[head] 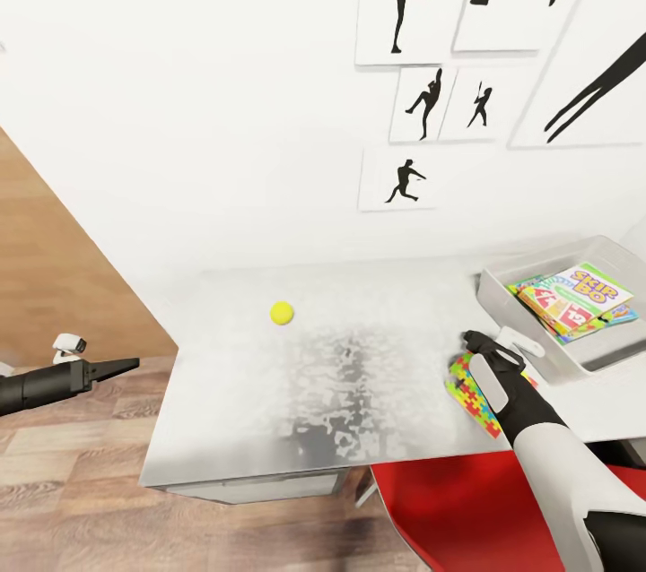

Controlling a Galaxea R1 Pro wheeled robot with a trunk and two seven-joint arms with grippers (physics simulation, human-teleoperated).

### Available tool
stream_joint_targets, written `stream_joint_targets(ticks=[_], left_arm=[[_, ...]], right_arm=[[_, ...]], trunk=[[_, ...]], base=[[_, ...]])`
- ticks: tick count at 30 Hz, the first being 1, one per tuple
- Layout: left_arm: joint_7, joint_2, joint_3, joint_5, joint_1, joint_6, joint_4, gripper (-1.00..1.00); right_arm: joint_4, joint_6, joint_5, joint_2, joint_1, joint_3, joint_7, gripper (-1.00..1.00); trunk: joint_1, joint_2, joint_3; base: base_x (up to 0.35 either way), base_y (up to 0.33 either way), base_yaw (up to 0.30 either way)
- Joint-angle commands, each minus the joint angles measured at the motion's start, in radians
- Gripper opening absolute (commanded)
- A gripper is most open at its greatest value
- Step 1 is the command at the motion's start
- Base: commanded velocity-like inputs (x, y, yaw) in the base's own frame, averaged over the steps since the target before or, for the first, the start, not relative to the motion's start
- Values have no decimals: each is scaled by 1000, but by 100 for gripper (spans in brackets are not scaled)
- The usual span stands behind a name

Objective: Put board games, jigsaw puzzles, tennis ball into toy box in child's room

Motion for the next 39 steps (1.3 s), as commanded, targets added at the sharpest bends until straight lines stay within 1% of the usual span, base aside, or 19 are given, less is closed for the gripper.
stream_joint_targets(ticks=[1, 13, 21, 30, 39], left_arm=[[-4, 0, 0, -1, -1, 11, 0, 100], [-4, 0, 1, 2, -1, 11, 0, 100], [-4, 0, 1, 2, -1, 11, 0, 100], [-4, 0, 1, 2, -1, 11, 0, 100], [-4, 0, 1, 2, -1, 12, 0, 100]], right_arm=[[-1, 6, -15, 0, 0, -1, -5, 100], [5, 6, -15, 0, 0, 1, -4, 100], [12, 6, -15, 0, 0, 1, -4, 100], [13, 6, -15, 1, 0, 1, -1, 100], [13, 9, -15, 1, 0, 1, 0, 100]], trunk=[[1, -1, -2], [1, -1, -2], [1, -1, -2], [1, -1, -2], [1, -1, -2]], base=[[-28, 0, 0], [-114, 3, 0], [-102, 102, 0], [-40, 215, 0], [-195, 213, 0]])
